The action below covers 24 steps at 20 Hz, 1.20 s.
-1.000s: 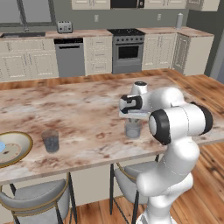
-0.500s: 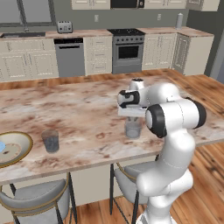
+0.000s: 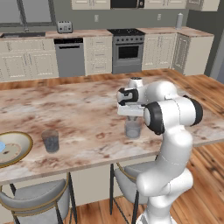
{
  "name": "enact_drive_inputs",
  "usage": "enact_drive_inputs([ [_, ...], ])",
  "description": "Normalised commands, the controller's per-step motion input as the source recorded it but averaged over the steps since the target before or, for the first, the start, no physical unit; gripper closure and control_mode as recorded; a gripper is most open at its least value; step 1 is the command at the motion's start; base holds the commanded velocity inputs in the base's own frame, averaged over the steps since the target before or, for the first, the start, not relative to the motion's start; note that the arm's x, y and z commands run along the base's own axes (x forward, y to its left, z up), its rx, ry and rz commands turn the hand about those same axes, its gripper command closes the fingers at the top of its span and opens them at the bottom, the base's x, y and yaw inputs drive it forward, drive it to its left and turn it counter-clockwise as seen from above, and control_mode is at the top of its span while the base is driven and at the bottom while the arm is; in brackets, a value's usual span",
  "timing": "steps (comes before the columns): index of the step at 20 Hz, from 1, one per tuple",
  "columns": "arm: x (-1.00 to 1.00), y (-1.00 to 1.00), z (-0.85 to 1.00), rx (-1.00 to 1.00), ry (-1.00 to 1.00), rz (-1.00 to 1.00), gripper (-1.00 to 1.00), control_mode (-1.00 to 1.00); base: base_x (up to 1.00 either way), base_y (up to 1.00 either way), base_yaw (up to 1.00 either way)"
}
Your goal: There are four ice cubes in the ice bowl. Place two ice cubes in each glass of water.
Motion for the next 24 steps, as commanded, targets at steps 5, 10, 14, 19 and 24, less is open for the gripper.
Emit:
enact_drive_inputs([
  [5, 0.00, 0.00, -0.15, 0.00, 0.00, 0.00, 1.00, -1.00, 0.00, 0.00, 0.00],
  [10, 0.00, 0.00, -0.17, 0.00, 0.00, 0.00, 1.00, -1.00, 0.00, 0.00, 0.00],
  [14, 0.00, 0.00, -0.02, 0.00, 0.00, 0.00, 1.00, -1.00, 0.00, 0.00, 0.00],
  [19, -0.29, 0.00, 0.00, 0.00, 0.00, 0.00, 1.00, -1.00, 0.00, 0.00, 0.00],
  [24, -0.30, 0.00, 0.00, 0.00, 0.00, 0.00, 1.00, -1.00, 0.00, 0.00, 0.00],
])
